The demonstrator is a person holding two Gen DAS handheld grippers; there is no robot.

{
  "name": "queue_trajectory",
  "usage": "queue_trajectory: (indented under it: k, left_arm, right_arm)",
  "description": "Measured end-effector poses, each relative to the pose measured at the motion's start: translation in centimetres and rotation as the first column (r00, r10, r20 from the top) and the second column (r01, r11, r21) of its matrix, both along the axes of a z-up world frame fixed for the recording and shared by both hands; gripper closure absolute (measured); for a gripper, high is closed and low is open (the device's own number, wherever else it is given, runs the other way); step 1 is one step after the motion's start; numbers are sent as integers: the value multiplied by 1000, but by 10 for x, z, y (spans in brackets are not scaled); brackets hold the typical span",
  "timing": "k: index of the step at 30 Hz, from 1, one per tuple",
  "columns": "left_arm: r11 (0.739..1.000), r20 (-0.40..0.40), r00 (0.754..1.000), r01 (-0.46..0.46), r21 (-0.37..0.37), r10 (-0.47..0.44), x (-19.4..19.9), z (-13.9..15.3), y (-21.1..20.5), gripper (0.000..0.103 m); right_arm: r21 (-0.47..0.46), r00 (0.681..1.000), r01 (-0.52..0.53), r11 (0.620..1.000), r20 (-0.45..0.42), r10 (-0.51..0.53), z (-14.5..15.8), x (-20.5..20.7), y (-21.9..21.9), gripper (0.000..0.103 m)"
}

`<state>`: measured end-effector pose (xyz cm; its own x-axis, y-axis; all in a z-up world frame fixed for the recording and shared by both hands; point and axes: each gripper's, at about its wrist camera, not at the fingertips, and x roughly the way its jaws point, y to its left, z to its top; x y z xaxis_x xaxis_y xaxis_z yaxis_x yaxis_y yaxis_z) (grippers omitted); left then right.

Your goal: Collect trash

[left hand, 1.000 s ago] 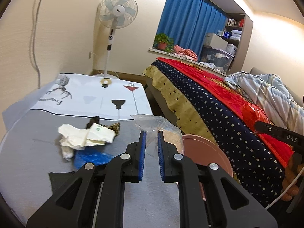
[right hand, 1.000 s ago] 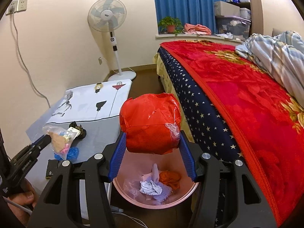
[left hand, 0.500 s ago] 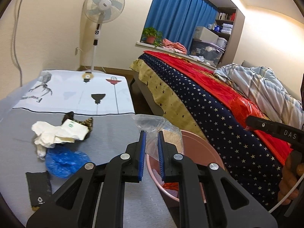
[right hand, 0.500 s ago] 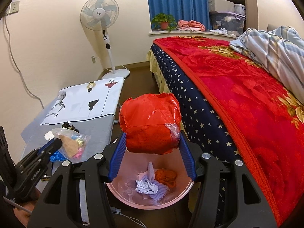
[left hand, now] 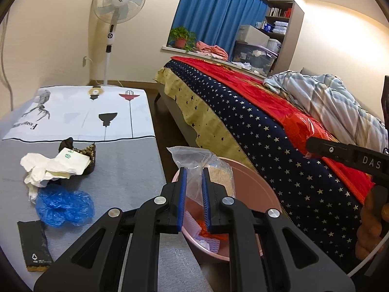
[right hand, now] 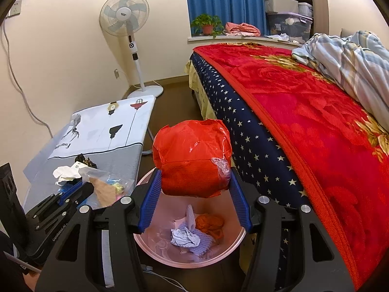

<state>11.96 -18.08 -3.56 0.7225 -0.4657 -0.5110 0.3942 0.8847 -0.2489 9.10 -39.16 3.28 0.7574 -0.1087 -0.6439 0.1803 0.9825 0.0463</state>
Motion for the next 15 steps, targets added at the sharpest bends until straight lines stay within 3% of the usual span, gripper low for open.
queue_trajectory:
  k: [8,9,12,15]
  left_arm:
    - [1000,-9,1000,22,-19,-22,2,-2,-2,90]
    - [999,-16,999,33,-25,-33,3,-2,-3,88]
    - [998,-59,996,59,-34,-61,6,-8,-8,63]
    - [999,-60,997,47,-25,-48,6,-10,-6,63]
  right_arm:
    - [-3,1000,-3,1000,-3,2,-1,0,-1,46]
    - [-4,1000,0,1000,-3,0,-1,0,-1,45]
    - [-10,1000,20,1000,-2,-20,-2,-1,-2,32]
    - [-1,1000,22,1000,-5,-22,-2,0,-4,31]
